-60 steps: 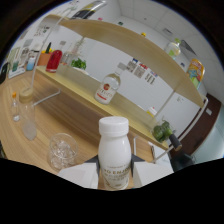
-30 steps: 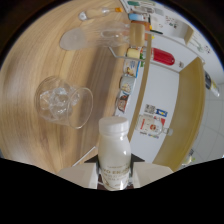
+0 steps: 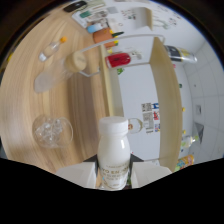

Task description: Make me a cup of Mount Fuji.

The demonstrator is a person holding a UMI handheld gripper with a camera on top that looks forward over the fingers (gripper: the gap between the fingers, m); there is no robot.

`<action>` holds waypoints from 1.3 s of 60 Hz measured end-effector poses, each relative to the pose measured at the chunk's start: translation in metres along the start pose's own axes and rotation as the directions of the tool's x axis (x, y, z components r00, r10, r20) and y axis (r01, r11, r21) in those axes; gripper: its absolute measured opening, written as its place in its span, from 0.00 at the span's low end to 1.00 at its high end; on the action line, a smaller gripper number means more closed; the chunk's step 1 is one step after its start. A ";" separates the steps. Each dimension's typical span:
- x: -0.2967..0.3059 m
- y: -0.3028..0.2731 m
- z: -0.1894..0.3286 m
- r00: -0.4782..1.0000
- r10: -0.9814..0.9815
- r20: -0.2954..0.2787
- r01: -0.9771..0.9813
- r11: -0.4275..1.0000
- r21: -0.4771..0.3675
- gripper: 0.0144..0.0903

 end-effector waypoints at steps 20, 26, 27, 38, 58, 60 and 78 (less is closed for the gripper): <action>0.033 0.013 -0.015 0.467 0.879 0.093 -0.883 0.460 0.088 0.46; 0.002 0.032 0.000 0.262 0.960 0.103 -0.965 0.262 0.016 0.46; -0.004 0.035 0.003 0.239 0.966 0.101 -0.971 0.240 0.006 0.45; -0.060 0.058 0.030 0.109 0.991 0.078 -0.990 0.115 -0.086 0.45; -0.091 0.070 0.032 0.105 0.991 0.084 -0.987 0.114 -0.109 0.47; -0.093 0.070 0.029 0.106 0.991 0.083 -0.988 0.115 -0.107 0.47; -0.088 0.080 -0.004 0.099 0.994 -0.036 -0.976 0.090 -0.197 0.94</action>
